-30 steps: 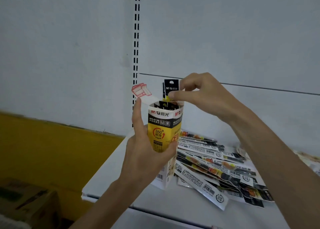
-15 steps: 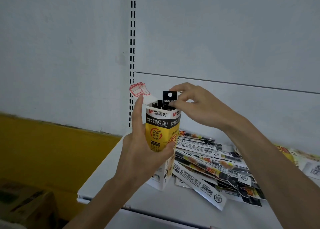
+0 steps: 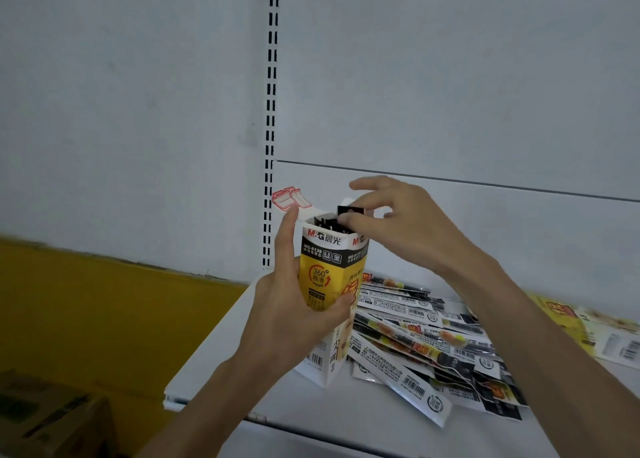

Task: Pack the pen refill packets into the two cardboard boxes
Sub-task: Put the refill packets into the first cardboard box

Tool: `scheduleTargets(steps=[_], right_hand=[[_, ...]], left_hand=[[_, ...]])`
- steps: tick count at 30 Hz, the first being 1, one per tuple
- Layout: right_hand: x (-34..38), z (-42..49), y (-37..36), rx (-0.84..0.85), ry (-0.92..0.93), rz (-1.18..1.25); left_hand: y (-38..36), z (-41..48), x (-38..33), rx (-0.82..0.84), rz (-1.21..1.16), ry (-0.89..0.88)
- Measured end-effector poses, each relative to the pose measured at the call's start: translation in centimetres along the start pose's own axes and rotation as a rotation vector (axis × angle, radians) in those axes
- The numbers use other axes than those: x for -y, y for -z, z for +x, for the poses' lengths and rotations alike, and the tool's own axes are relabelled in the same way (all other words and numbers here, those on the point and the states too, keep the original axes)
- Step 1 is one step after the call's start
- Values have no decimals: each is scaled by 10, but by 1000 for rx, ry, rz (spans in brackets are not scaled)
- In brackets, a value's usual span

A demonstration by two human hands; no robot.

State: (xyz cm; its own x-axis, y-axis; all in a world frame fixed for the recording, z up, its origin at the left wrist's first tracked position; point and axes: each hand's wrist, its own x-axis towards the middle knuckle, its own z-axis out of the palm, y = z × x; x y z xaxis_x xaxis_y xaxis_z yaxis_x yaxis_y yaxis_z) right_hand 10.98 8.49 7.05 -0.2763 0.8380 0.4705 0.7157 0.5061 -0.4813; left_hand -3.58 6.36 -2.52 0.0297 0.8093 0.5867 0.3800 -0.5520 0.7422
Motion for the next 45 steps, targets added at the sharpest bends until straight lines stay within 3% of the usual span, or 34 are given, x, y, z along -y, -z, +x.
scheduleTargets(steps=[5,11,14,16,20,28,32,34,37,42,45], right_hand=[[-7,-1,-1,-202,54,-6],[-6,-6,-7,-54,-31,147],[-3,-5,-11,-35,-14,59],[-6,-7,-17,-66,45,42],[-14,-18,-28,-179,79,274],[-13,-12,-27,-62,-41,135],[-22,-36,-21,-32,-27,586],[-33,-54,-15,-23,-16,670],[-42,-72,-5,-9,-9,492],[-74,-95,54,-127,-31,184],[-112,-121,98,-66,-135,-60]], left_hand=[[-2,0,-3,3,15,-6],[1,1,4,-11,2,-17],[-1,2,6,-22,-13,-1],[-2,0,7,-45,-20,-3],[-7,-6,10,-67,-17,-9],[-7,0,-2,-86,90,-61],[-6,2,-24,-186,77,-43],[-8,8,-42,-294,4,-47],[-23,16,-72,-388,-123,-50],[-71,8,-100,-335,-253,-75],[-87,2,-93,-378,-57,-128]])
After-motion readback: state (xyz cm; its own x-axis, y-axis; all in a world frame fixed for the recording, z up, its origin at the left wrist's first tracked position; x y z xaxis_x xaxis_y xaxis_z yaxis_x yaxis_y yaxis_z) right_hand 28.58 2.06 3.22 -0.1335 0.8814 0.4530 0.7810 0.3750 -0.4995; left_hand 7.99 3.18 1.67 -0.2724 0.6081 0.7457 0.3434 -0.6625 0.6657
